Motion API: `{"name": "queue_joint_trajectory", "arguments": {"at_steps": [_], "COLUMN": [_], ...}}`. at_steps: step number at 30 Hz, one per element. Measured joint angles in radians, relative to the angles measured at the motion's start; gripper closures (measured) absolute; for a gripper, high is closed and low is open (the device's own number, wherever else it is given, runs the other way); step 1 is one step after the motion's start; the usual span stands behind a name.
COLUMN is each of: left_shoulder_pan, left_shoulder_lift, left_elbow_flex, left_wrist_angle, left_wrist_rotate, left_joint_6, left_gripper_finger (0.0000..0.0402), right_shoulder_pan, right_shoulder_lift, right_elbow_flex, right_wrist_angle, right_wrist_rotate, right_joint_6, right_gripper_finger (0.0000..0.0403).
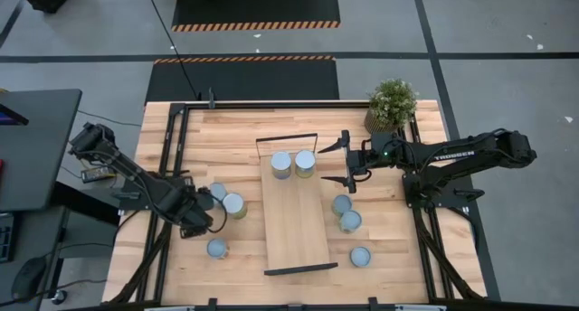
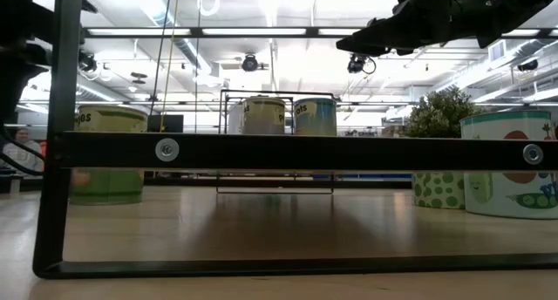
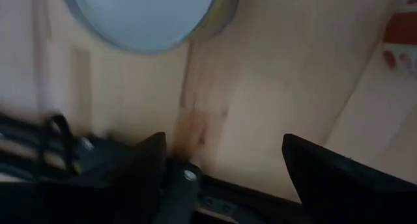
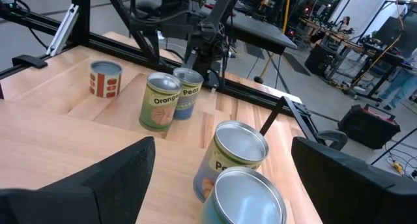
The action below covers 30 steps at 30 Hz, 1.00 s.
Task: Pick and place cans onto a shelf
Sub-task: Put the canned peas on the shelf
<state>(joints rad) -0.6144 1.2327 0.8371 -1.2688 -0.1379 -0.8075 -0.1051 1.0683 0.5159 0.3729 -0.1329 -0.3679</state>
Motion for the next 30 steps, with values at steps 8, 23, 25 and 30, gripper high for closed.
{"name": "queue_joint_trajectory", "arguments": {"at_steps": [8, 23, 25, 30], "left_shoulder_pan": [-0.013, 0.045, 0.074, 0.165], "left_shoulder_lift": [0.000, 0.000, 0.000, 0.000], "left_elbow_flex": [0.000, -0.080, -0.080, -0.080], "left_wrist_angle": [0.000, 0.106, 0.124, 0.163], "left_wrist_rotate": [-0.079, -0.194, -0.204, -0.207], "left_joint_6": [0.054, 0.127, 0.175, 0.268], "left_gripper_finger": [0.0088, 0.0088, 0.0088, 0.0088], "right_shoulder_pan": [0.000, 0.000, 0.000, 0.000], "right_shoulder_lift": [0.000, 0.000, 0.000, 0.000], "right_elbow_flex": [0.000, 0.000, 0.000, 0.000], "right_wrist_angle": [-0.001, 0.017, 0.016, 0.016], "right_wrist_rotate": [0.000, -0.016, -0.033, -0.044], "right_joint_6": [-0.001, -0.001, 0.000, 0.000], "right_gripper_finger": [0.0035, 0.0035, 0.0035, 0.0035]}}
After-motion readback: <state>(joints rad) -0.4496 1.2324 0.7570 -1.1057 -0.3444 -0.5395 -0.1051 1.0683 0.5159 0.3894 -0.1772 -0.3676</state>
